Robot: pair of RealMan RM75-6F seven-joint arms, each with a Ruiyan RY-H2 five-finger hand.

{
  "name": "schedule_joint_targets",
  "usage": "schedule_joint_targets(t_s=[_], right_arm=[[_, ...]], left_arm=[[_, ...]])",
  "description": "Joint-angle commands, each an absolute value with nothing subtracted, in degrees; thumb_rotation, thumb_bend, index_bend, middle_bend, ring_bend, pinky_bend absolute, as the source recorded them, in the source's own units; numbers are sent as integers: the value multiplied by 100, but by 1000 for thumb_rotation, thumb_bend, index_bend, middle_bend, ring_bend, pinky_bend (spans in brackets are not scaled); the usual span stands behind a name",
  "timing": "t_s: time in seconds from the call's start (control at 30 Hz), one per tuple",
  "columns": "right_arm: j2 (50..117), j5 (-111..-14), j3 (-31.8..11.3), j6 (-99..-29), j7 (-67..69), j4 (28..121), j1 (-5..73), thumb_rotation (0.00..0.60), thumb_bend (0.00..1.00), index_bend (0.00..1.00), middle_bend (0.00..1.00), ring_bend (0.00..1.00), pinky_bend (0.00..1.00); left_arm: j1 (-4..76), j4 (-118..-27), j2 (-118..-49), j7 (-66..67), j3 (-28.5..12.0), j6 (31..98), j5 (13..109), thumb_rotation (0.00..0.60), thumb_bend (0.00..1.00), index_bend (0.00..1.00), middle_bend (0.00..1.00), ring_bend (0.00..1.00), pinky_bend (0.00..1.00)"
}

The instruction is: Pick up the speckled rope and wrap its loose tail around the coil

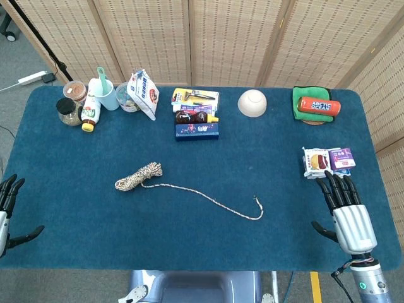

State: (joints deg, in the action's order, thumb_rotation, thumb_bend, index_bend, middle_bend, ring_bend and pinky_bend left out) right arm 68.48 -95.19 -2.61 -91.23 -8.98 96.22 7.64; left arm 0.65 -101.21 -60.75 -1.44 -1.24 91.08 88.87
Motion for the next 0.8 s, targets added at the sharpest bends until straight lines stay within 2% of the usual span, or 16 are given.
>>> schedule_joint_targets(t_s=[0.03, 0.4, 0.53, 0.6, 0.8], right_arm=[[6858, -9507, -277, -9122, -893, 9613, 759, 600, 0, 0, 0, 0, 0], [7025, -9701, -224, -8971, -766, 9543, 857, 600, 0, 0, 0, 0, 0], [7233, -9690, -205, -8707, -738, 9484, 990, 600, 0, 5, 0, 0, 0], [7311, -9647, -204, -8509, -749, 9477, 1084, 600, 0, 28, 0, 0, 0], [7512, -9350, -259, -7672, -756, 9598, 1488, 600, 0, 181, 0, 0, 0]], left_arm=[[70, -10126, -6070, -144, -125, 9088, 8877, 600, 68, 0, 0, 0, 0], [97, -10142, -6150, 28, -134, 9088, 8951, 600, 68, 0, 0, 0, 0], [94, -10145, -6174, 76, -95, 9075, 9011, 600, 68, 0, 0, 0, 0], [101, -10147, -6190, 115, -97, 9061, 9006, 600, 68, 0, 0, 0, 0], [113, -10192, -6223, 211, -132, 9037, 8934, 600, 68, 0, 0, 0, 0]])
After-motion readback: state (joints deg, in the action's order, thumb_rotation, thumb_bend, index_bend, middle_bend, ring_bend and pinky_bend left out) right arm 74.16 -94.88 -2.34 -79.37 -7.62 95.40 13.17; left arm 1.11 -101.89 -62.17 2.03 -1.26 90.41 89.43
